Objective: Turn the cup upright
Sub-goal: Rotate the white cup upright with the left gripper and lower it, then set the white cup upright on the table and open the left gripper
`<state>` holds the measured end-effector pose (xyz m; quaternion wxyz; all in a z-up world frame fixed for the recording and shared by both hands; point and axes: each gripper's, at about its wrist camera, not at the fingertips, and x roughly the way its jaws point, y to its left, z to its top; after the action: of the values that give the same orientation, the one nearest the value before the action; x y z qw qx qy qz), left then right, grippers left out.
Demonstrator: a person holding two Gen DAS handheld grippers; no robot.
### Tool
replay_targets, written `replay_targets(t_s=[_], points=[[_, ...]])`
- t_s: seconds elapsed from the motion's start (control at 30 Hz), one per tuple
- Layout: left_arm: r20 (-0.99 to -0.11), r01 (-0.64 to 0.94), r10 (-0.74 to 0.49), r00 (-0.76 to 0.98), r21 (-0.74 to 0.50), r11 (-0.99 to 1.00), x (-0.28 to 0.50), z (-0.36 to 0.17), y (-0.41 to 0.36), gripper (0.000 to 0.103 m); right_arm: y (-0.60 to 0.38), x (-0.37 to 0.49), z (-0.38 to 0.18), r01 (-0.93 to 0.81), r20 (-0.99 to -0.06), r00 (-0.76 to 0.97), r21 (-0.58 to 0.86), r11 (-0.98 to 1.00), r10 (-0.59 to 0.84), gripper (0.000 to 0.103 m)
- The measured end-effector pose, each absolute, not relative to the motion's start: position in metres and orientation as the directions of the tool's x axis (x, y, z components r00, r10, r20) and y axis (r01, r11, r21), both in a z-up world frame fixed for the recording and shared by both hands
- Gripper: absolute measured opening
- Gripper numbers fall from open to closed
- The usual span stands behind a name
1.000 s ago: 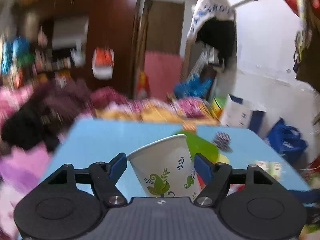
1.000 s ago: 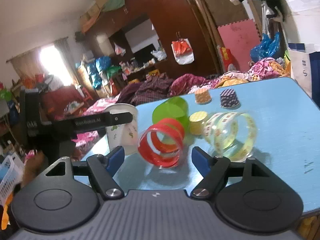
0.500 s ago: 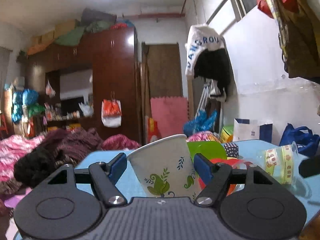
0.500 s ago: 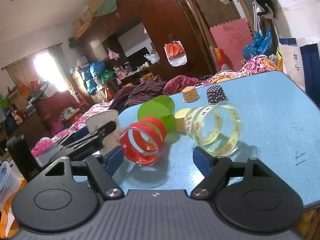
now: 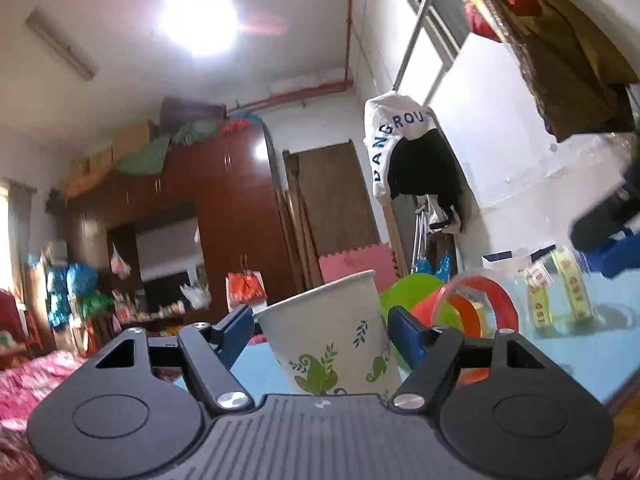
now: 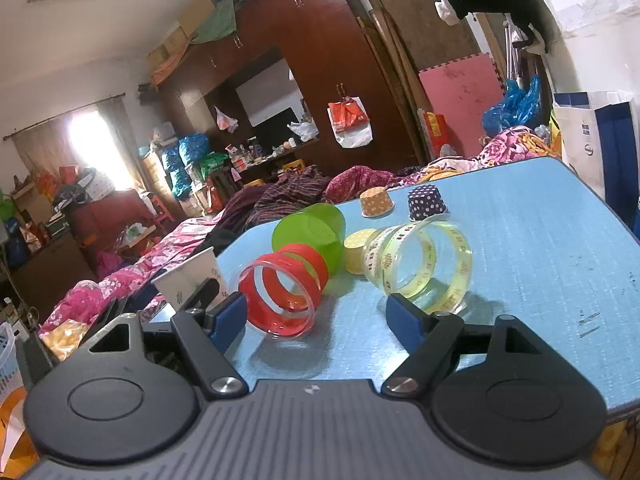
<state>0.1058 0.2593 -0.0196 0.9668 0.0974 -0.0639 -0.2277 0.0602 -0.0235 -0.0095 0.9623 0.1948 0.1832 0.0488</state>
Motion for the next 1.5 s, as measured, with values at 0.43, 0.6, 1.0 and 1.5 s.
replay_targets(t_s=[0.43, 0.6, 1.0, 1.5], points=[[0.017, 0.483, -0.497, 0.867, 0.212, 0.85, 0.098, -0.021, 0.259, 0.077, -0.024, 0.06, -0.011, -0.019, -0.331, 0.93, 0.391, 0.92, 0.159, 0.079], [0.027, 0.504, -0.518, 0.855, 0.196, 0.841, 0.099, -0.019, 0.268, 0.085, -0.025, 0.058, -0.011, -0.024, -0.325, 0.932, 0.389, 0.921, 0.161, 0.079], [-0.097, 0.548, -0.541, 0.836, 0.076, 0.833, 0.077, 0.049, 0.306, 0.102, -0.005, 0.043, 0.002, -0.076, -0.295, 0.942, 0.274, 0.959, 0.159, 0.102], [-0.484, 0.652, -0.612, 0.625, -0.108, 0.75, 0.105, 0.075, 0.302, 0.102, 0.006, 0.032, 0.016, -0.035, -0.373, 0.923, 0.171, 0.985, 0.098, 0.102]])
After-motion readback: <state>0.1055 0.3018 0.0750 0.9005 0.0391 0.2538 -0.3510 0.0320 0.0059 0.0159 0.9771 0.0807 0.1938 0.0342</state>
